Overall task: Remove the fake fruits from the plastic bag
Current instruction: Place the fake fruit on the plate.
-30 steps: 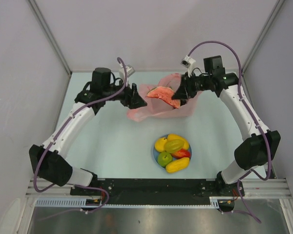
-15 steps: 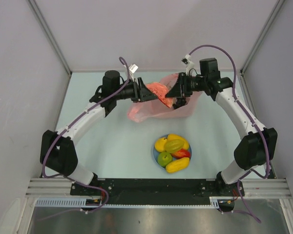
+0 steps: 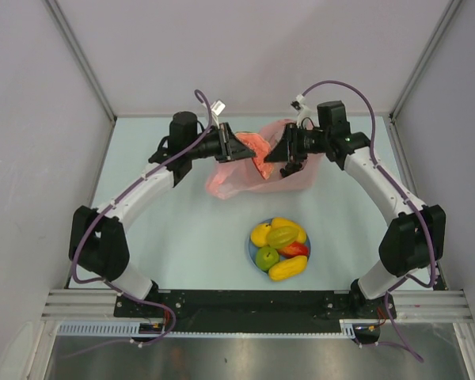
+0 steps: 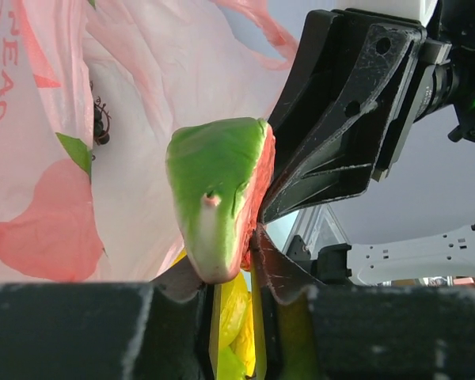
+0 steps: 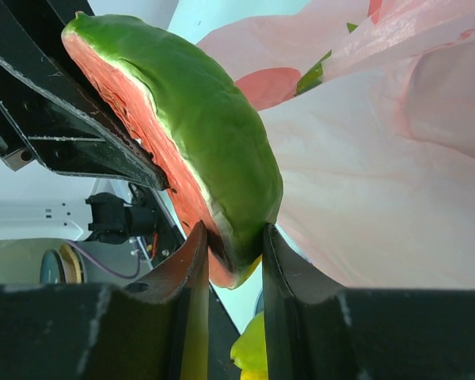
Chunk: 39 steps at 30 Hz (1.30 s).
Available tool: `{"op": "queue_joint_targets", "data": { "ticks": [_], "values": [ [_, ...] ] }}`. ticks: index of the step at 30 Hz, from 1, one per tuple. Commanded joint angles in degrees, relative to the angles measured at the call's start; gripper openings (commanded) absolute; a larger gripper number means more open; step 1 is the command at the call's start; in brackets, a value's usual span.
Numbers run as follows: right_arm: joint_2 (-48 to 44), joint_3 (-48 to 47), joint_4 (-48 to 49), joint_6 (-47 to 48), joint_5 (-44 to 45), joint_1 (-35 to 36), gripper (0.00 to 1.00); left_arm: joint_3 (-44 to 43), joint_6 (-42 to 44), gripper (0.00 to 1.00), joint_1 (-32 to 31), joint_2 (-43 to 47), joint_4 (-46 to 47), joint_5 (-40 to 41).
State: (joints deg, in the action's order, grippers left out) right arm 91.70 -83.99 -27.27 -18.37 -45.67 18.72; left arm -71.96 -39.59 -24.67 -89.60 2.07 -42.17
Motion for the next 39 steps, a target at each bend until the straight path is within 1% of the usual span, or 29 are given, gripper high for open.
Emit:
{"op": "queue_joint_targets", "data": {
  "ticks": [1, 3, 4, 5, 6, 7, 8, 9, 10, 11, 12, 13, 14, 15, 16, 18, 19, 21, 22, 23, 25, 28, 29, 30, 32, 33, 35, 36, 39],
  "values": [
    [-1.52, 0.40, 2.04, -0.27, -0.03, 4.13, 0.12, -3.70, 2.93, 0.10, -0.30, -1.01, 3.48, 0.16],
    [-1.87, 0.14, 2.39, 0.09, -0.47, 4.13, 0.25, -4.67, 5.13, 0.04, -0.21, -1.63, 1.55, -0.01],
    [-2.22, -0.12, 1.35, 0.09, -0.04, 3.35, 0.34, -5.37, 6.79, 0.00, 0.31, -1.63, 0.84, -0.45],
    [-2.58, -0.91, 0.47, 0.44, 1.10, 2.21, 0.64, -5.64, 7.33, 0.00, 0.75, -1.45, 0.23, -2.11],
    [-2.84, -1.61, -1.19, 1.49, 2.07, 1.07, 0.76, -5.99, 7.86, 0.00, 1.28, -1.28, -1.61, -3.08],
    [-3.10, -2.49, -5.04, 2.28, 3.12, -2.43, 0.89, -7.56, 11.08, 0.00, 2.33, -1.19, -4.85, -3.87],
    [-3.37, -3.54, -6.56, 3.42, 3.22, -4.29, 0.99, -8.97, 14.08, 0.00, 2.69, -1.28, -8.36, -4.58],
    [-3.46, -3.99, -7.70, 3.78, 2.17, -6.92, 0.99, -10.98, 17.50, 0.00, 3.04, -0.41, -14.66, -4.67],
    [-3.72, -4.34, -9.28, 4.04, 1.03, -11.38, 1.00, -11.70, 24.75, 0.00, 3.04, 0.39, -17.59, -4.85],
    [-4.42, -4.78, -9.56, 4.65, -0.98, -13.77, 1.00, -12.14, 28.31, 0.00, 2.96, 1.18, -20.23, -4.76],
    [-4.69, -5.65, -9.73, 5.18, -2.22, -15.71, 1.00, -12.76, 31.48, 0.00, 2.61, 2.92, -25.31, -4.33],
    [-4.95, -6.10, -10.34, 5.88, -5.10, -18.69, 1.00, -13.11, 37.86, 0.00, 2.26, 3.73, -28.05, -3.89],
    [-4.87, -6.80, -10.61, 7.54, -6.44, -21.07, 1.00, -13.29, 41.49, 0.00, 1.91, 4.43, -33.48, -3.71],
    [-4.95, -7.68, -10.96, 8.26, -7.32, -22.14, 1.00, -13.46, 45.18, 0.00, 0.77, 6.18, -36.23, -3.53],
    [-5.21, -7.68, -10.62, 8.87, -8.72, -24.24, 1.00, -13.29, 53.14, 0.00, 0.06, 7.06, -38.87, -3.36],
    [-6.62, -6.12, -9.13, 9.75, -9.26, -25.48, 1.00, -11.98, 61.35, 0.00, -2.48, 9.78, -45.96, -2.92],
    [-7.41, -5.49, -7.38, 9.93, -9.61, -25.92, 1.00, -11.54, 67.92, 0.00, -3.54, 10.75, -47.75, -2.31],
    [-9.07, -4.09, -5.70, 9.76, -9.35, -26.63, 1.00, -11.53, 73.40, 0.00, -7.04, 11.64, -52.67, 0.23],
    [-9.61, -2.86, -5.26, 9.58, -9.35, -26.63, 1.00, -12.05, 79.17, 0.00, -8.54, 11.64, -54.60, 1.64],
    [-10.13, -2.15, -4.82, 9.49, -9.26, -26.72, 1.00, -12.58, 81.93, 0.00, -10.12, 11.38, -57.76, 2.87],
    [-11.54, -0.84, -4.99, 10.19, -8.39, -26.72, 1.00, -14.08, 88.51, 0.00, -14.52, 9.98, -60.41, 5.77],
    [-12.59, 0.48, -5.86, 10.72, -5.06, -26.89, 1.00, -17.58, 91.35, 0.00, -19.97, 7.09, -63.23, 8.32],
    [-12.60, 0.84, -5.96, 10.72, -4.69, -27.07, 1.00, -19.51, 91.62, 0.00, -21.37, 3.33, -66.37, 8.77],
    [-12.77, 1.10, -6.22, 10.81, -4.34, -27.77, 1.00, -23.97, 91.71, 0.00, -23.56, 1.21, -68.58, 9.04],
    [-13.04, 1.10, -6.57, 11.25, -3.11, -28.56, 1.00, -29.00, 89.35, 0.00, -25.34, -3.63, -74.19, 10.52],
    [-13.13, 1.02, -7.27, 11.51, -2.85, -28.91, 1.00, -33.55, 87.25, 0.00, -26.74, -7.48, -76.14, 10.45],
    [-13.30, 1.10, -7.97, 12.30, -2.23, -29.97, 1.00, -36.48, 84.52, 0.00, -28.15, -9.44, -77.56, 12.54],
    [-13.48, 1.10, -9.11, 12.74, -1.71, -30.14, 1.00, -37.89, 82.07, 0.00, -29.81, -9.97, -77.13, 13.60],
    [-14.53, 2.50, -9.21, 13.80, -0.39, -30.06, 1.00, -41.05, 79.07, 0.00, -34.21, -11.03, -78.26, 16.94]
  ]
}}
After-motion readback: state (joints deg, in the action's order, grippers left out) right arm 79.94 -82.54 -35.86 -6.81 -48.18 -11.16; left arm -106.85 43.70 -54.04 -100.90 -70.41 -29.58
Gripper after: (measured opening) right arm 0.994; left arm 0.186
